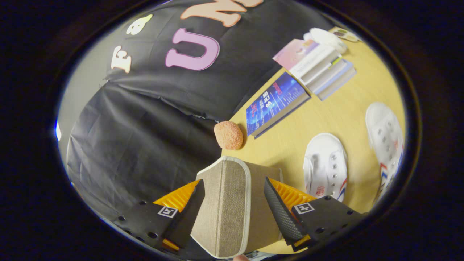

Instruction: Open the storage box then place both shoes into the box .Put the left shoe in first, then the right shoe, with the right side of both shoes facing outward in a uniform manner.

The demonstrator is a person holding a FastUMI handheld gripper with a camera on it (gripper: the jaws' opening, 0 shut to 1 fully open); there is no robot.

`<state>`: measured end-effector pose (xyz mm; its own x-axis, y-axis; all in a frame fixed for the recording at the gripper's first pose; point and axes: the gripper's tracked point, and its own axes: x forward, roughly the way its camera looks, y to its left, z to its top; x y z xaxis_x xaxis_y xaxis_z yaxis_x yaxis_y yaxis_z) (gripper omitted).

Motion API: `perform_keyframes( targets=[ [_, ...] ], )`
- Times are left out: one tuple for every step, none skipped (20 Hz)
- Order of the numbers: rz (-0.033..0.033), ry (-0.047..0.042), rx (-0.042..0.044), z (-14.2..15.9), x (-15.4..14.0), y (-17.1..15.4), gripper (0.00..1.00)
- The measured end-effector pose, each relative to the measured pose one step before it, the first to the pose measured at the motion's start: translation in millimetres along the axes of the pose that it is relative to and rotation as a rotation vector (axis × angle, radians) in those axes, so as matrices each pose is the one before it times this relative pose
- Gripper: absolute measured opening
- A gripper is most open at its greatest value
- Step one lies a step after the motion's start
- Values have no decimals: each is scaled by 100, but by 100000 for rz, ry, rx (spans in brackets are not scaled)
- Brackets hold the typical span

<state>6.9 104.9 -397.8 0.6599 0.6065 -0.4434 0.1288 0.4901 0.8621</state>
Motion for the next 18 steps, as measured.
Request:
perform_keyframes(
  targets=[
    [1041,528,4093,-428,21,-523,100],
    [872,588,3920,-280,239,-402,100],
    [663,1047,3513,-425,31,-330,100],
    [721,1144,2595,-447,148,-235,100],
    [389,961,1645,-561,149,-286,100],
    [606,952,1033,-464,312,-160,99],
    [340,1307,863,-684,244,-237,99],
    [1234,1332,1333,-568,241,-41,99],
    [1835,547,2308,-366,10,225,99],
    [2591,877,2611,-392,154,380,99],
    [1890,1089,1866,-460,-73,356,100],
    [1432,997,162,-312,-78,311,100],
    [1291,699,-731,-449,-312,399,99],
    [1485,945,-64,-305,-297,565,98],
    [1331,1063,167,-514,-376,653,98],
    [705,237,-829,-128,-387,385,99],
    [1444,769,-106,-21,-495,490,95],
    [1550,1244,803,-349,-108,621,92]
  ],
)
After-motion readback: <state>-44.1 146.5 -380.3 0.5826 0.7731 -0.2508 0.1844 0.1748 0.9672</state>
